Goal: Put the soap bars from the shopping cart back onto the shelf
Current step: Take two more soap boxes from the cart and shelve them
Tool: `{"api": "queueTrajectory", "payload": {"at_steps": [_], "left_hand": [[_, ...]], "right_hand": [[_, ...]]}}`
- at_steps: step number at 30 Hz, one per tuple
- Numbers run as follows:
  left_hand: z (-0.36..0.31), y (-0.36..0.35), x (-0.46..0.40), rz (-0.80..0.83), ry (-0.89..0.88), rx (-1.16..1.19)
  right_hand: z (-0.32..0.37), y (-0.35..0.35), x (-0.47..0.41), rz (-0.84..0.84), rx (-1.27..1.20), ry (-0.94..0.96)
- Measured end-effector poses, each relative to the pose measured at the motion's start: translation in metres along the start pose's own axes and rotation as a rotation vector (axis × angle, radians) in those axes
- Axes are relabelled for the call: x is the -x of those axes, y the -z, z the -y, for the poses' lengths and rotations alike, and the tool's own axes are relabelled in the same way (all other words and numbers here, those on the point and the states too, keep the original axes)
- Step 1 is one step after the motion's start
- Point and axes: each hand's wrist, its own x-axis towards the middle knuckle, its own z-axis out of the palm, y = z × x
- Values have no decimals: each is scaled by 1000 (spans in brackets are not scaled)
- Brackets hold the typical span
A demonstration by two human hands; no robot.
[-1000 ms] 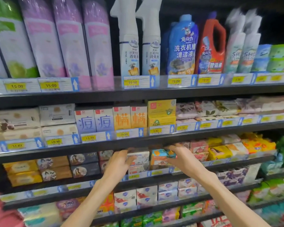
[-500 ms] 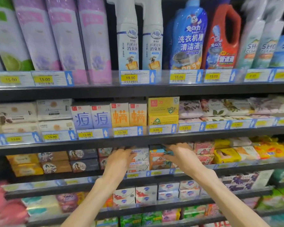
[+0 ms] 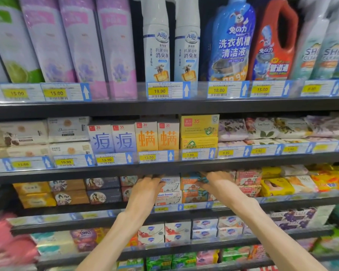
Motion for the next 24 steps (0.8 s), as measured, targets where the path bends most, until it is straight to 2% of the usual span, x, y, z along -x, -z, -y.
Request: {"api": "queueTrajectory", "payload": {"at_steps": [3,8,14,24], "left_hand": [[-1,-2,0,-12,2,21],[-4,-4,1,-20,-3,-39],[-7,-7,2,4,7,-97],[-14,-4,5,-44,29,-91]], "right_hand": [[0,0,2,-50,9,-5],[3,3,3,-37,26,-17],[6,12,-1,70,101,-25],[7,9,-2,85,124,-1]]}}
